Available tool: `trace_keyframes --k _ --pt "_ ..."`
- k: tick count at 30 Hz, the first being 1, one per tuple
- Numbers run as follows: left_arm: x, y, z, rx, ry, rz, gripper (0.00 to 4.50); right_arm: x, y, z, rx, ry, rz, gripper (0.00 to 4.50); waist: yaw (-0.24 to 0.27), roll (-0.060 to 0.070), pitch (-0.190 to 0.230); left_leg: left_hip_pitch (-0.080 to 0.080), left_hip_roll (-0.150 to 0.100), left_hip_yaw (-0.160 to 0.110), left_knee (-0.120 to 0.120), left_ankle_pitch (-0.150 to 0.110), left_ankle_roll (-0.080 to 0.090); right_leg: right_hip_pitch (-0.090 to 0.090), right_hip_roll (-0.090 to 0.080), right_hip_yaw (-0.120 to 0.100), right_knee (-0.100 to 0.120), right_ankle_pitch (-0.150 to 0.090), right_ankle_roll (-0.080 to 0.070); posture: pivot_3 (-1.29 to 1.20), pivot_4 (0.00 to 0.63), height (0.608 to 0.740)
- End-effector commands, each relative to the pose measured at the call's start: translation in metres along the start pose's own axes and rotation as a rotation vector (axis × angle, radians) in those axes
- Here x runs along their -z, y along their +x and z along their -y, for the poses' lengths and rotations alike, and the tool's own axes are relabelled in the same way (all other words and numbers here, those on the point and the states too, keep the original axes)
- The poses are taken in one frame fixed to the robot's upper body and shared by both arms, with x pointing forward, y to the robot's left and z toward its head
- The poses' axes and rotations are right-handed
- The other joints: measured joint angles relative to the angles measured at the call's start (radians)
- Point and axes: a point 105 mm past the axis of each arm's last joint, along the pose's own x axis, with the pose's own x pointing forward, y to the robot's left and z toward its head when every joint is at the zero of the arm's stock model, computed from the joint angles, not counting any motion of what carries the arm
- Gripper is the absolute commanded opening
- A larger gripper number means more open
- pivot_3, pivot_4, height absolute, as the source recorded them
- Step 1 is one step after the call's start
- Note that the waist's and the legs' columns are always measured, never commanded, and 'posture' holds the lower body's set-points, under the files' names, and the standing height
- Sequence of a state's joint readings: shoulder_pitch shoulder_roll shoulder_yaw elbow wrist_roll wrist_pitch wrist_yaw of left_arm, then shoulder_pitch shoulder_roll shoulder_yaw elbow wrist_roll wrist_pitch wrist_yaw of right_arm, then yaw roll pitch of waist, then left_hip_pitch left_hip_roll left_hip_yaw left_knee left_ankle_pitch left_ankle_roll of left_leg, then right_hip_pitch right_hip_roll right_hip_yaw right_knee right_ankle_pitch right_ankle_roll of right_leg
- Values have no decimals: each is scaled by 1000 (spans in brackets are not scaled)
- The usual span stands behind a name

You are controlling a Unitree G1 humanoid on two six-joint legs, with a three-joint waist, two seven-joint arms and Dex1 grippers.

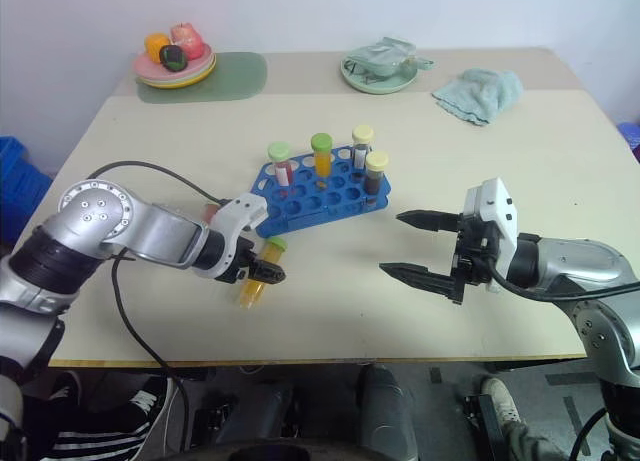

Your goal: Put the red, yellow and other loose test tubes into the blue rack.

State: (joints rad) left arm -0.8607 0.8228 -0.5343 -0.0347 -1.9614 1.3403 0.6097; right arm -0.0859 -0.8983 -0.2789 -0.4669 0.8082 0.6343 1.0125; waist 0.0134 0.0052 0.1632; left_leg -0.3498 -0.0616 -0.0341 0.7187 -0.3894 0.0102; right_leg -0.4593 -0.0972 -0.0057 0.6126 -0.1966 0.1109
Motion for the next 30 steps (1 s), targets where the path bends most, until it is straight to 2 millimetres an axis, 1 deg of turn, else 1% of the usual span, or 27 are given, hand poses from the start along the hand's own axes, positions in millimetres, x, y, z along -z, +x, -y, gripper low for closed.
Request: trace_keyframes --k 1,11,14,15,16,20,24,26,30 --pt "-1 0 4 27 -3 6 2216 -9 -1 -3 2 -40 26 4500 0 0 0 0 0 0 0 0 0 0 0 0 0 0 0 0 150 740" --pt "-2 1 2 6 -13 15 2216 -8 -2 -1 13 -43 22 4500 0 0 0 1 0 0 0 0 0 1 0 0 0 0 0 0 150 740" --pt "-3 1 2 12 -29 28 1383 -9 -2 0 16 -50 22 4500 -1 0 0 1 0 0 0 0 0 1 0 0 0 0 0 0 150 740" --pt "-3 1 1 10 -28 27 942 -9 -1 1 18 -51 23 4500 -1 0 0 1 0 0 0 0 0 1 0 0 0 0 0 0 150 740" --pt "-3 1 1 8 -27 26 758 -9 -1 1 19 -52 24 4500 0 0 0 1 0 0 0 0 0 1 0 0 0 0 0 0 150 740" --pt "-4 0 2 4 -22 32 757 -9 0 0 19 -54 26 4500 0 0 0 1 0 0 0 0 0 1 0 0 0 0 0 0 150 740" --pt "-7 -7 2 15 -11 50 757 -9 0 1 18 -53 25 4500 -1 0 0 1 0 0 0 0 0 1 0 0 0 0 0 0 150 740" --pt "-8 -13 2 17 8 61 757 -9 0 1 18 -53 25 4500 -1 0 0 1 0 0 0 0 0 1 0 0 0 0 0 0 150 740" --pt "-4 -35 4 45 86 65 757 -9 0 2 21 -55 26 4500 -3 0 0 0 0 0 0 0 0 0 0 0 0 0 0 0 150 740"
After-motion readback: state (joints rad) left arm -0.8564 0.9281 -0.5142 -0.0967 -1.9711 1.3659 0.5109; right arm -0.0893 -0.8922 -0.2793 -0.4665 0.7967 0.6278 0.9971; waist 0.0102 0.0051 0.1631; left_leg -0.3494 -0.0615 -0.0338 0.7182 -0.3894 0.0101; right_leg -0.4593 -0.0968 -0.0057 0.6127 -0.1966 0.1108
